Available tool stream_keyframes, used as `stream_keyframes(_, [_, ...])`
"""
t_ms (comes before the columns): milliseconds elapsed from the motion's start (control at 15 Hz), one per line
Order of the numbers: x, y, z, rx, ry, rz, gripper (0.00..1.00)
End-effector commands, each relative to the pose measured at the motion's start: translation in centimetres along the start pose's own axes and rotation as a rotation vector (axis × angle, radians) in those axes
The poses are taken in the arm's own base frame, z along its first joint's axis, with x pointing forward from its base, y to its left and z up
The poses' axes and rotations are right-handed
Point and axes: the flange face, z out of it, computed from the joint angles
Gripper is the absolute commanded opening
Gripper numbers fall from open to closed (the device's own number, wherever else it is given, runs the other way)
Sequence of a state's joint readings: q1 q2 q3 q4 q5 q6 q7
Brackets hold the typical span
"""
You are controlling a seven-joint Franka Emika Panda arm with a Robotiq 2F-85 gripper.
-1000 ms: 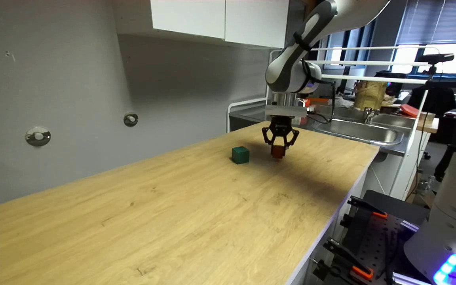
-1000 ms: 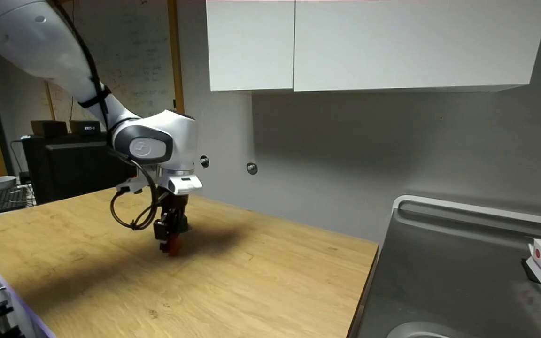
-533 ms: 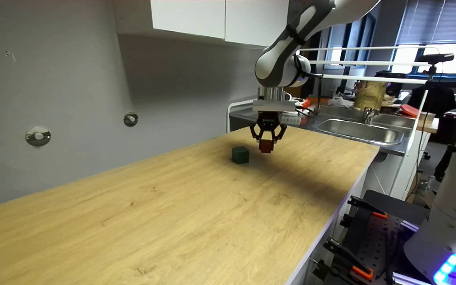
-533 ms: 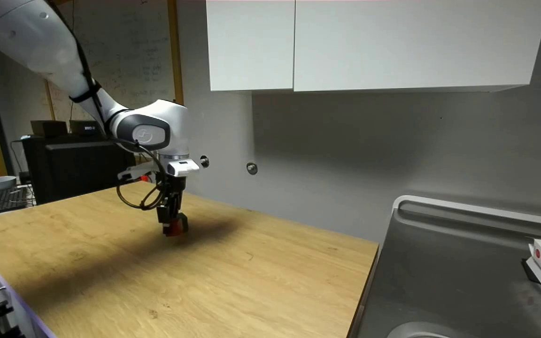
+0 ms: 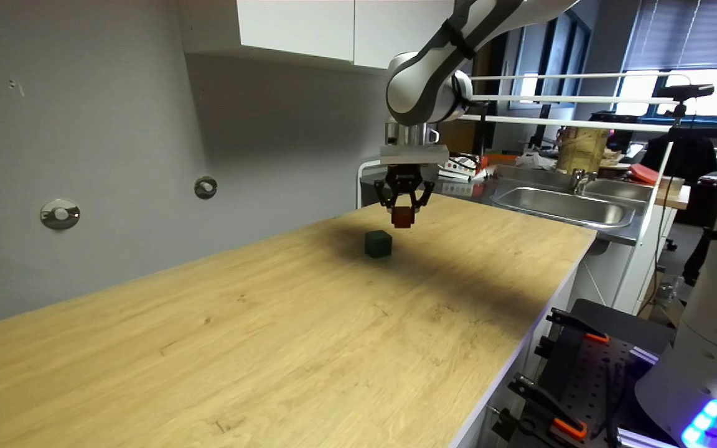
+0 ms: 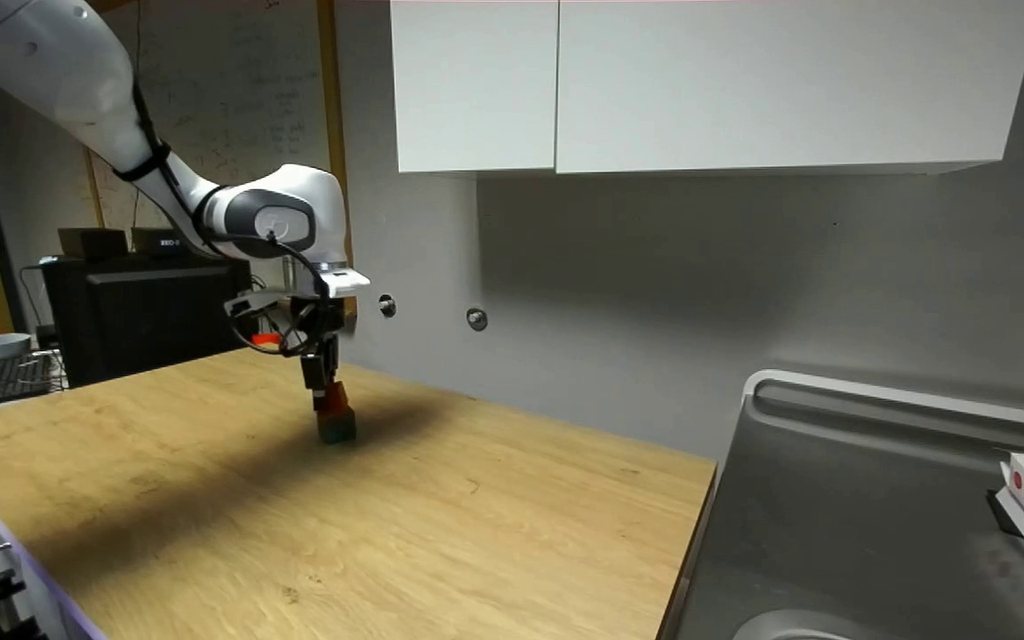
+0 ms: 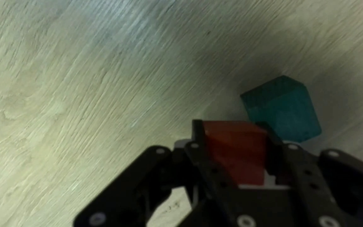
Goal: Put the orange block on the green block
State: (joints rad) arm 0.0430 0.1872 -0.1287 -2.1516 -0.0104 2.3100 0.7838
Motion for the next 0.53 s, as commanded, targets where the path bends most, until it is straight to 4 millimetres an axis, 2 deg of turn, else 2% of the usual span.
stream_keyframes(0, [-0.7, -1.9, -1.6, -0.026, 0.011, -0.033, 0.18])
stream_keyframes(467, [-1.8, -4.9, -1.4, -0.043, -0.026, -0.114, 0.18])
